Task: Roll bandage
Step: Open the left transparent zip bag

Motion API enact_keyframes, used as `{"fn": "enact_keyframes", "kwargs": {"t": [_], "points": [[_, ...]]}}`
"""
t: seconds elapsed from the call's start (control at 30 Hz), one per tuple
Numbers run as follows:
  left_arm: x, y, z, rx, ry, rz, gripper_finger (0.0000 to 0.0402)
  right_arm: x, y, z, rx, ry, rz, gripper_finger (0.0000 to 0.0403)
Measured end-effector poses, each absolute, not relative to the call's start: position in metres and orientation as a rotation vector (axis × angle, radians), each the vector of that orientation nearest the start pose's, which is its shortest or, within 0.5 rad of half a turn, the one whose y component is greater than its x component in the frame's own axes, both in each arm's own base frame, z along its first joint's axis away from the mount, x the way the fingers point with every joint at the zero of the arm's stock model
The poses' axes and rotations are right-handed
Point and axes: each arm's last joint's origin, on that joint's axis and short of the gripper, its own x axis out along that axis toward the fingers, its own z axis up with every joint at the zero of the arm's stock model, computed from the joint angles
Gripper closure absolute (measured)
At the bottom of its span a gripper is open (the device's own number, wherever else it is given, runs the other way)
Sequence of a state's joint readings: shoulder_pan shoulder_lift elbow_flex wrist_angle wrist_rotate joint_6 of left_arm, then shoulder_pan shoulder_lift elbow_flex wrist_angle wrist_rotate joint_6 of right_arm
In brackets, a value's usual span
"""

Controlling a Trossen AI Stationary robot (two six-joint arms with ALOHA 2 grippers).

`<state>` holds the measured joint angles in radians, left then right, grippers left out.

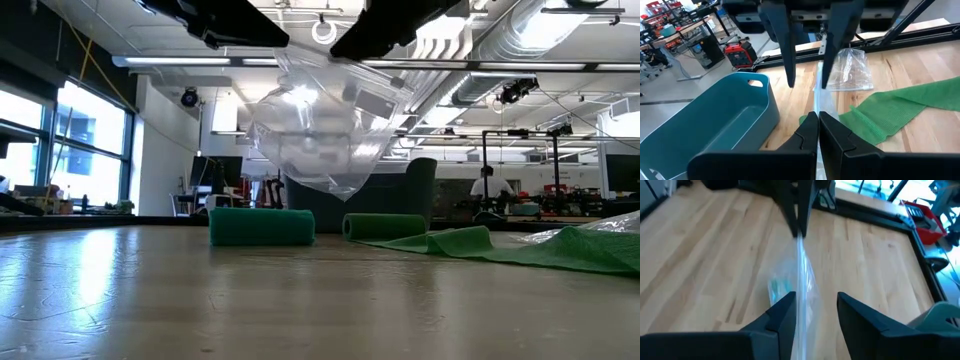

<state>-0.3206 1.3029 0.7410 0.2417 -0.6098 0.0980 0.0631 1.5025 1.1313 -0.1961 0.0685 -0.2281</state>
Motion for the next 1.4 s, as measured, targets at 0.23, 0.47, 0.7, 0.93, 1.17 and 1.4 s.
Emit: {"fn": "enact_keyframes", "kwargs": {"t": [0.23,0.47,0.7,0.93,1.17,1.4], "points": [[0.267,-0.071,0.249,0.243,0.306,0.271,0.0401,0.326,0.008,0.295,-0.234,0.517,0.040,0.0274],[0.267,-0.071,0.249,0.243,0.307,0.271,0.0401,0.334,0.008,0.276,-0.200,0.598,0.143,0.0274],[0.267,-0.071,0.249,0.244,0.308,0.271,0.0401,0.341,0.008,0.261,-0.204,0.646,0.146,0.0274],[0.267,-0.071,0.249,0.245,0.310,0.271,0.0401,0.330,0.010,0.285,-0.230,0.552,0.200,0.0274],[0.267,-0.071,0.249,0.245,0.311,0.272,0.0401,0.324,0.007,0.293,-0.225,0.539,0.115,0.0274],[0.267,-0.071,0.249,0.245,0.310,0.272,0.0401,0.335,0.007,0.275,-0.222,0.601,0.119,0.0274]]}}
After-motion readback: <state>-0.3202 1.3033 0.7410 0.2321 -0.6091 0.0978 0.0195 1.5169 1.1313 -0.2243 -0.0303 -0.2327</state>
